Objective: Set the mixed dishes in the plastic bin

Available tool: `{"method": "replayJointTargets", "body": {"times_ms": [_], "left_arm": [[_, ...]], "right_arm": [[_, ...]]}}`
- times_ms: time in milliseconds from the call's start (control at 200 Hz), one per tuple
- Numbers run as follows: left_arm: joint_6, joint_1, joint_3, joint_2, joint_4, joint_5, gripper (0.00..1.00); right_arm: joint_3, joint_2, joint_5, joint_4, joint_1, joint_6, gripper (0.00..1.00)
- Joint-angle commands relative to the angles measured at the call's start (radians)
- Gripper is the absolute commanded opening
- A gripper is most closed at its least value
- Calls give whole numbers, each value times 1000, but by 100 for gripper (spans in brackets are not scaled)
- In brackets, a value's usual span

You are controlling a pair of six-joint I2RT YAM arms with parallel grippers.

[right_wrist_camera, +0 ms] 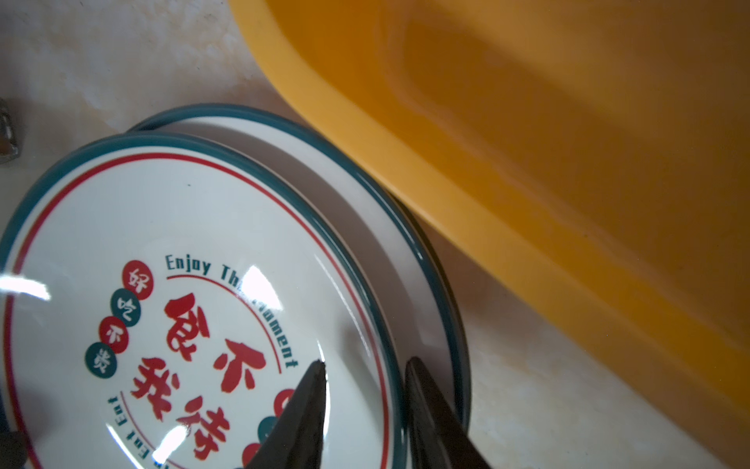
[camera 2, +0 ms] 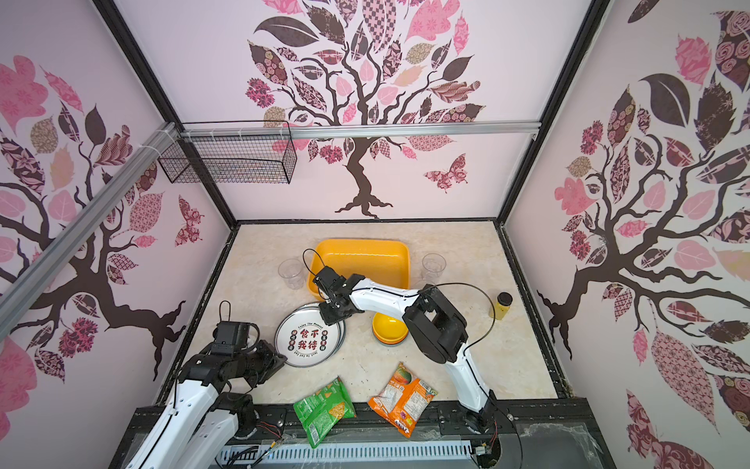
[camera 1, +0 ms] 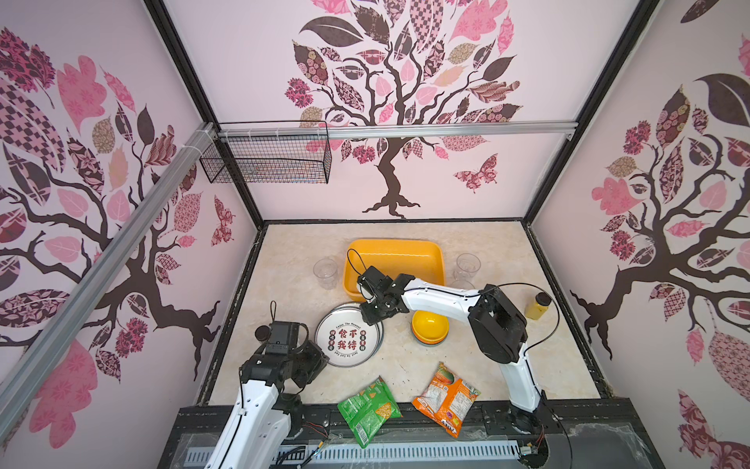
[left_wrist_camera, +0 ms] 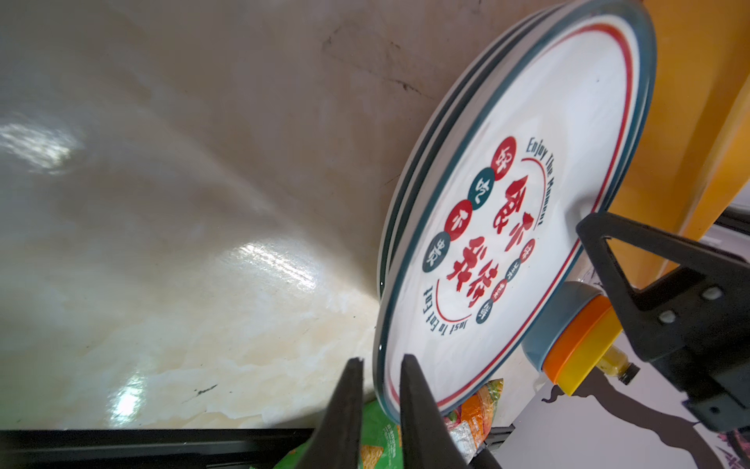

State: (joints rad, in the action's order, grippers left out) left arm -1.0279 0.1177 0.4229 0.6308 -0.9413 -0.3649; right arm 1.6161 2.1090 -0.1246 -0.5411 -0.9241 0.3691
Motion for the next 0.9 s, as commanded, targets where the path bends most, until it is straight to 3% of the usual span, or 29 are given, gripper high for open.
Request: {"method": "replayJointTargets", "body": {"times_ms": [0,225,545,740,895], "left_arm": [[6,-4,22,-7,-14,17,31],[2,-3,9,-5,3,41,41],[-18,-3,-21,12,90,80,43],[-12,-4,-32,53,120,86,40],[-11,-3,-36,67,132,84,31]], "right_arm": [[4,42,-25,-3,-1,-6,34],[0,41,-42,-1,-2,-13,31],[-2,37,-75,-1,-1,-27,27],[-3,37,-98,-1,-3,-38,26],[-5,40,-106,-1,-2,-42,26]]}}
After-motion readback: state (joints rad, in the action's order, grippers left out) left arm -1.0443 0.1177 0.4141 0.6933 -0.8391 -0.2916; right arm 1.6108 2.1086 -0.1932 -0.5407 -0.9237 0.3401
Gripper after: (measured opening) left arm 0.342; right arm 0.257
